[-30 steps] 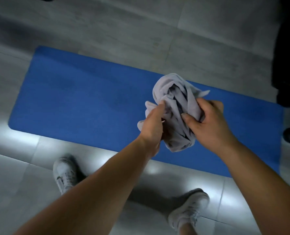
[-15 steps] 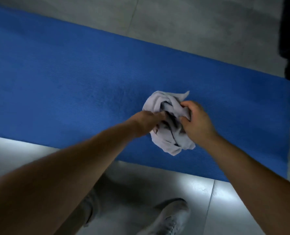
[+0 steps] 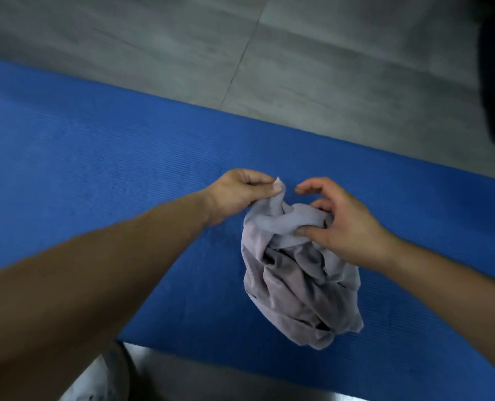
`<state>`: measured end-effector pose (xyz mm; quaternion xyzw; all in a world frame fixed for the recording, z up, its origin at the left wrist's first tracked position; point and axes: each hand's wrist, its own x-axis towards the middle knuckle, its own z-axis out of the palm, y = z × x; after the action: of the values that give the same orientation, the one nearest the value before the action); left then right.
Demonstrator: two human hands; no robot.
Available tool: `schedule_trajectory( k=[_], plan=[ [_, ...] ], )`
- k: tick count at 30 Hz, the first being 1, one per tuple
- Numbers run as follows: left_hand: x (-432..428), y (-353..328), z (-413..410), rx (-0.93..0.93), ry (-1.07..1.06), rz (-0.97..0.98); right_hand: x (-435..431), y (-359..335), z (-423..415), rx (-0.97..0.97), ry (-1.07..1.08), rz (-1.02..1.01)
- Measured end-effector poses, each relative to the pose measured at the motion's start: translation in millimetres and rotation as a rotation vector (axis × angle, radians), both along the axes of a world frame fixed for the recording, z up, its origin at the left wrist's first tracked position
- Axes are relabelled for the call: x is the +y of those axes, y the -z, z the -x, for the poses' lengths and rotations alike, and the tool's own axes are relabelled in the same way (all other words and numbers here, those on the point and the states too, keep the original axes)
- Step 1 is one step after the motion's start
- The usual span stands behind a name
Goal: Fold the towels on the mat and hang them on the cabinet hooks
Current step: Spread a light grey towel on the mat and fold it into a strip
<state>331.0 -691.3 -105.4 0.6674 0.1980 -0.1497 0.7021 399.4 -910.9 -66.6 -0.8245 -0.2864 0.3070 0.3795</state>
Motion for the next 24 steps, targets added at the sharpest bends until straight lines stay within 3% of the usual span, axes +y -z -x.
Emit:
schedule_trajectory(
  k=[3, 8, 15, 17, 21, 24],
  plan=[
    [6.1, -19.4, 1.3, -0.033, -0.166, 0.027, 3.3, -12.1, -7.3, 0.032, 0.036, 0.072],
    [35.6, -33.7, 14.3, -0.066, -0.562, 0.042, -4.8, -4.4, -22.4, 0.181, -0.115, 0.287],
    [74.8, -17.6, 55.6, 0.005, -0.886, -0.01, -12.4, 25.4, -42.3, 0.078, -0.345, 0.514],
    [81.7, -12.8, 66.3, 0.026, -0.923, -0.019, -14.4, 30.4, -40.3, 0.13, -0.277, 0.456],
    [87.6, 6.3, 82.9, 0.182, -0.904, -0.11, -6.0, 31.4, -38.6, 0.167, 0.071, 0.162],
    [88.0, 18.9, 90.9, 0.285, -0.878, -0.156, 0.3, 19.3, -43.6, 0.156, 0.094, 0.121]
  ],
)
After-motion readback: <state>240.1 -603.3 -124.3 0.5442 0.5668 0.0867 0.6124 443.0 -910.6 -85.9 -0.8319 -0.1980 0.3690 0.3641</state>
